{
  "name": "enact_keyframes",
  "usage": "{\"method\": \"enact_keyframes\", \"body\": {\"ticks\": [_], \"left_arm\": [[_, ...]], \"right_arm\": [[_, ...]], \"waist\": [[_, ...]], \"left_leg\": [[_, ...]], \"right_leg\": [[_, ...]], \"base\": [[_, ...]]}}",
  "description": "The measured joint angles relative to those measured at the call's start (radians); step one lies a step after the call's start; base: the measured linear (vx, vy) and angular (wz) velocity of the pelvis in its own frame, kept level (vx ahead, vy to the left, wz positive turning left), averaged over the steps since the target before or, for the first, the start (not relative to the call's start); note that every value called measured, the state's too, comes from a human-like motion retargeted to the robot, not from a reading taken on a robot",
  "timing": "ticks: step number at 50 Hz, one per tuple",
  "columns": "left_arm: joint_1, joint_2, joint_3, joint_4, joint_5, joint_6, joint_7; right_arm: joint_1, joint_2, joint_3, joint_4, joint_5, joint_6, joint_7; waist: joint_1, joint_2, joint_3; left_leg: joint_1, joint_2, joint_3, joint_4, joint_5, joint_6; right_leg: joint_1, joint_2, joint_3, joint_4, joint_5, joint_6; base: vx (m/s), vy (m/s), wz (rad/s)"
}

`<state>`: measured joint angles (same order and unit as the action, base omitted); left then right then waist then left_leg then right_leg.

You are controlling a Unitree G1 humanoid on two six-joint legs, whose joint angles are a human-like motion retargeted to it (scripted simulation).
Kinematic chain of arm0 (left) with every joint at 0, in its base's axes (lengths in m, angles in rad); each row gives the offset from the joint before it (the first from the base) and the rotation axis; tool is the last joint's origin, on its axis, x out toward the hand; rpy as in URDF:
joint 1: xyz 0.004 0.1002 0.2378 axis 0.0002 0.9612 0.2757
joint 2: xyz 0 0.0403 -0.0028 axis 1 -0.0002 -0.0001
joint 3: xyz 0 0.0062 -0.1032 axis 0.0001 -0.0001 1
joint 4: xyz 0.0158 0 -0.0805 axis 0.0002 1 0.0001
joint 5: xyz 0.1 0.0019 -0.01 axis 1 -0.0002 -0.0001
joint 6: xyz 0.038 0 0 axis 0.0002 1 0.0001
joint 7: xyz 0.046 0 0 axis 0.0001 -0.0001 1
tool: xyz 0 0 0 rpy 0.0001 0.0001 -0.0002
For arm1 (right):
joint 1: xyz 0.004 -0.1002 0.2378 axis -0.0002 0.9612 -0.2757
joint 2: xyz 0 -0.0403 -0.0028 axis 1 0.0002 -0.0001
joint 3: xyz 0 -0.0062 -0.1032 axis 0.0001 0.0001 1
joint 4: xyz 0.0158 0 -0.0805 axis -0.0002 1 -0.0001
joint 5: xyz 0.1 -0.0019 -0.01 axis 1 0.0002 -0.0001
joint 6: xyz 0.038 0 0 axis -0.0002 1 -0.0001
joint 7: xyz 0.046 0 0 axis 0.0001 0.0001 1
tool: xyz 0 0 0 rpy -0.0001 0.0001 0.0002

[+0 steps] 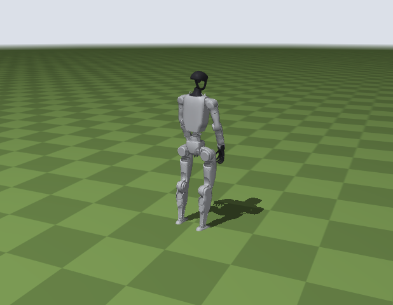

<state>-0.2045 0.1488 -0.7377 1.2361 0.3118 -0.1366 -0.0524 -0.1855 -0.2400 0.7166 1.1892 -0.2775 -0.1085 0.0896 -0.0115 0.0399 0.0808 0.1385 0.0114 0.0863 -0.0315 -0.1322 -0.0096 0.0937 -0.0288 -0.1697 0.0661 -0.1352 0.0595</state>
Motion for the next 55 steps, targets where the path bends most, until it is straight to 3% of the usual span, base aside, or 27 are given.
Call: {"method": "enact_keyframes", "body": {"ticks": [55], "left_arm": [[-0.019, -0.027, -0.017, 0.002, 0.027, 0.002, -0.004]], "right_arm": [[0.038, -0.024, 0.033, 0.018, -0.058, 0.003, 0.005]], "waist": [[0.004, 0.017, -0.012]], "left_leg": [[0.0, 0.005, -0.044, -0.019, -0.004, -0.015]], "right_leg": [[0.014, 0.003, -0.044, 0.014, 0.0, -0.02]], "base": [[0.0, 0.0, 0.0]]}}
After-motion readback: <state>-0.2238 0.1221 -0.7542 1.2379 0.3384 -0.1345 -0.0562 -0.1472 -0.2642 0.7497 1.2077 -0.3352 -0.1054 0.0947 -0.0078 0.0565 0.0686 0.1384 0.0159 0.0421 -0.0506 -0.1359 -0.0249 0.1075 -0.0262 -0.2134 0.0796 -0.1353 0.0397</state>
